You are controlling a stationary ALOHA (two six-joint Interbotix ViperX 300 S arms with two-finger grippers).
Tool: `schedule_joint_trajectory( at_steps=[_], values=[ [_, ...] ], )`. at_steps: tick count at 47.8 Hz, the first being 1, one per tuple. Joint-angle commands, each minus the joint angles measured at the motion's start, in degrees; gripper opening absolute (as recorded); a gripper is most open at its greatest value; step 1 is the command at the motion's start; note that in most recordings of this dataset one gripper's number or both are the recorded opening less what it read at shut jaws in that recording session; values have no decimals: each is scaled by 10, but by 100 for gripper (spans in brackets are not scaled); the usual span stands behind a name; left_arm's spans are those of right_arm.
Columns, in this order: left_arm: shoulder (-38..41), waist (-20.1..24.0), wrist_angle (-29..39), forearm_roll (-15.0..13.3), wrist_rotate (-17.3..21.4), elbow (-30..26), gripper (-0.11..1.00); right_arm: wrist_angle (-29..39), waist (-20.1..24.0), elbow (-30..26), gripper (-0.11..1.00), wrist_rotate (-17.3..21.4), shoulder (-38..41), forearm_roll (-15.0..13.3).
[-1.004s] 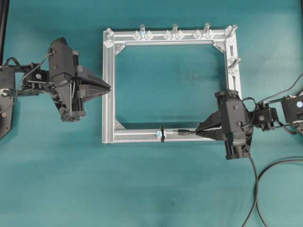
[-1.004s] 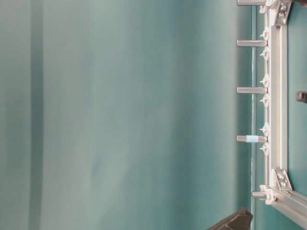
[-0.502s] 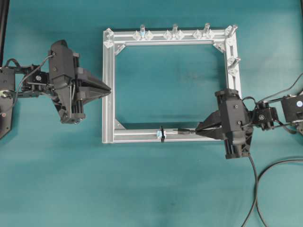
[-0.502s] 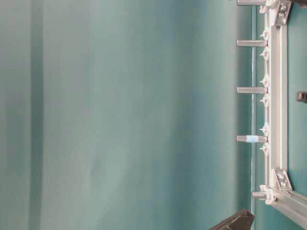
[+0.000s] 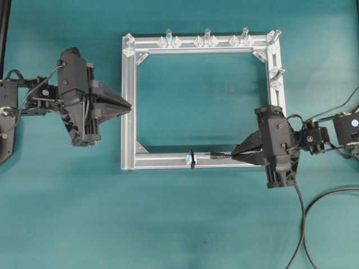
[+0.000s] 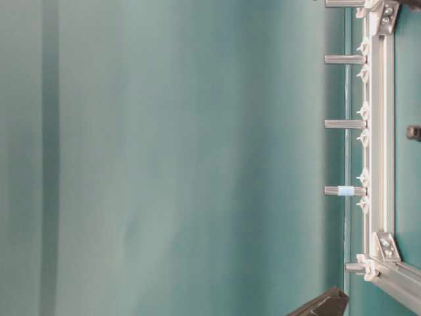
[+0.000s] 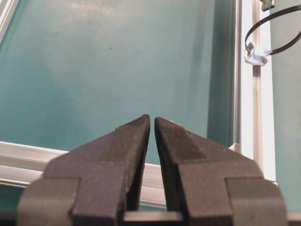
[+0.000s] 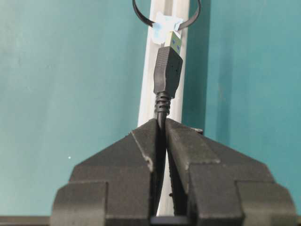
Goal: Insert the wire through the string loop located in the center.
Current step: 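Push the USB plug through the black zip-tie loop with the right gripper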
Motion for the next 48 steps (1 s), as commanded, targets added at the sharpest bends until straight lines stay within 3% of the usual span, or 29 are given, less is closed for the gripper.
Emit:
schedule_joint_trajectory(
  at_steps=[1,48],
  values=[
    [-7,-4,-4,1,-4,-11,17,-13,-2,-8,7,-1,-10,-2],
    [-7,-9,-3,1,-4,-11,17,-31,-2,-120,7,-4,117,-3]
  ],
)
